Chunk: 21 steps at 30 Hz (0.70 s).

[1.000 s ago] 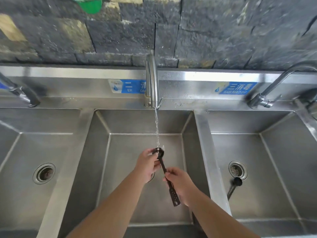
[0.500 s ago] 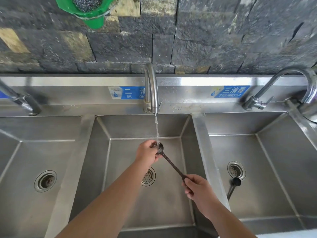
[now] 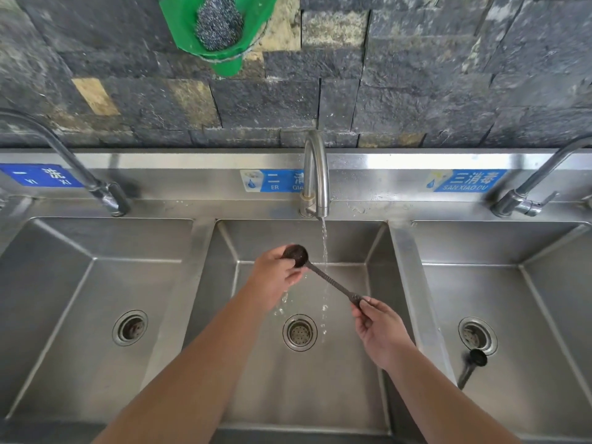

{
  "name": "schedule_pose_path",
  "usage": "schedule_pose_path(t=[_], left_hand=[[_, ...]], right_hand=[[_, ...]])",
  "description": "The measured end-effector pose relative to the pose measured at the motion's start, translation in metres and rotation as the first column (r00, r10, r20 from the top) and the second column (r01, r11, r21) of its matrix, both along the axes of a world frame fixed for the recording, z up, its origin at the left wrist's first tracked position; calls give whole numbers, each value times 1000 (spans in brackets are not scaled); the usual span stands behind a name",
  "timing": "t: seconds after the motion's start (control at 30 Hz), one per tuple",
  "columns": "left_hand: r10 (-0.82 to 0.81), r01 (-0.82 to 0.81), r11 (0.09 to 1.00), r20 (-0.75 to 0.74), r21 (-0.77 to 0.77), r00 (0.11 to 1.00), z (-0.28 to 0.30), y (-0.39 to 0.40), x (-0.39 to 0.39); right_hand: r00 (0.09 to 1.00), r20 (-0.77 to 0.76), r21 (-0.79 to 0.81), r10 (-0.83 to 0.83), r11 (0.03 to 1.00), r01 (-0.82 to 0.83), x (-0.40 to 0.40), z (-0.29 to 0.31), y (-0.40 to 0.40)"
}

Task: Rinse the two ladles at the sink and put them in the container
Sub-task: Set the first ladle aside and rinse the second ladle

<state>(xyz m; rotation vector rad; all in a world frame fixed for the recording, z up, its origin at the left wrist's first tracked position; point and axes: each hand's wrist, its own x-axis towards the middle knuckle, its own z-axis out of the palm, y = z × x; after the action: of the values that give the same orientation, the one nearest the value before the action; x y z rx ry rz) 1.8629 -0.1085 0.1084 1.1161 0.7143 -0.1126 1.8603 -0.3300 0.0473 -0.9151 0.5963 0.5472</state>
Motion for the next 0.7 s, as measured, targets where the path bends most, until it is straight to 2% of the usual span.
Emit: schedule_pose_path(t=[0.33,0.7], left_hand=[[140,-137,990,118,-37,983,14,30,-20],[389,-350,914,193,-207,901,-3,66,-43]], right_hand=[[999,-6,82,33,996,-32,27,-2,46],[985,56,123,162,978,-167,37,19,78]])
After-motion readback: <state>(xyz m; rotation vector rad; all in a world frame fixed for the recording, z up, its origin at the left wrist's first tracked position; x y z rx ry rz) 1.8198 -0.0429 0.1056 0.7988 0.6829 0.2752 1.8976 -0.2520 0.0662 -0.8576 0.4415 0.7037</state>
